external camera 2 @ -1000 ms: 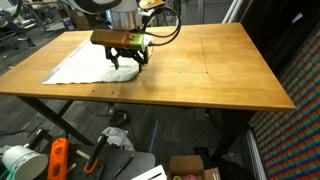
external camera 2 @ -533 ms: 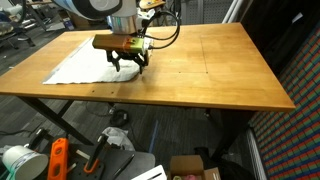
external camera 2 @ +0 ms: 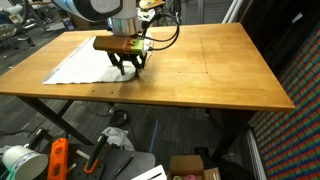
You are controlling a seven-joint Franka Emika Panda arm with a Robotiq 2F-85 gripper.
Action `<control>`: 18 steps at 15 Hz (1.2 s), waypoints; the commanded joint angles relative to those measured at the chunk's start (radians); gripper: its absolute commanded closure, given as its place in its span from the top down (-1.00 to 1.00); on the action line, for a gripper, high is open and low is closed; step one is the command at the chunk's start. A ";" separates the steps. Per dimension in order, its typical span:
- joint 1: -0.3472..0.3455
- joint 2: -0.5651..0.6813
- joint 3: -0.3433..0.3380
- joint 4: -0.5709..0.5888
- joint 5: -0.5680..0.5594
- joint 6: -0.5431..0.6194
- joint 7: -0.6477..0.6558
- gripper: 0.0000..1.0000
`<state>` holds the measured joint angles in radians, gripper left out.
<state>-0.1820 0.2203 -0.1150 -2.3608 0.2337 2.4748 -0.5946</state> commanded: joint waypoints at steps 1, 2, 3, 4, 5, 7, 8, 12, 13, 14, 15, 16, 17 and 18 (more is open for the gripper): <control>-0.027 0.004 0.026 0.010 0.011 0.004 -0.017 -0.46; -0.028 0.006 0.026 0.012 0.009 0.006 -0.015 -0.60; -0.029 0.006 0.026 0.013 0.009 0.006 -0.014 -0.77; -0.030 0.006 0.027 0.013 0.008 0.009 -0.014 -0.91; -0.029 0.004 0.027 0.012 0.006 0.010 -0.012 -0.99; -0.030 -0.002 0.030 0.011 0.007 0.011 -0.015 -1.00; -0.030 -0.009 0.032 0.010 0.007 0.009 -0.018 -1.00; -0.024 -0.050 0.033 0.006 0.001 0.023 -0.005 -0.98; -0.022 -0.063 0.035 0.005 0.004 0.035 -0.004 -0.98; -0.019 -0.075 0.034 0.004 0.001 0.044 0.001 -0.98; -0.017 -0.087 0.035 0.002 0.002 0.054 -0.001 -0.98; -0.013 -0.099 0.033 -0.001 -0.008 0.060 0.002 -0.98; -0.009 -0.112 0.031 -0.005 -0.022 0.058 0.004 -0.98; -0.003 -0.126 0.026 -0.007 -0.055 0.040 0.007 -0.98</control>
<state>-0.1907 0.1550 -0.0926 -2.3454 0.2293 2.5139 -0.5946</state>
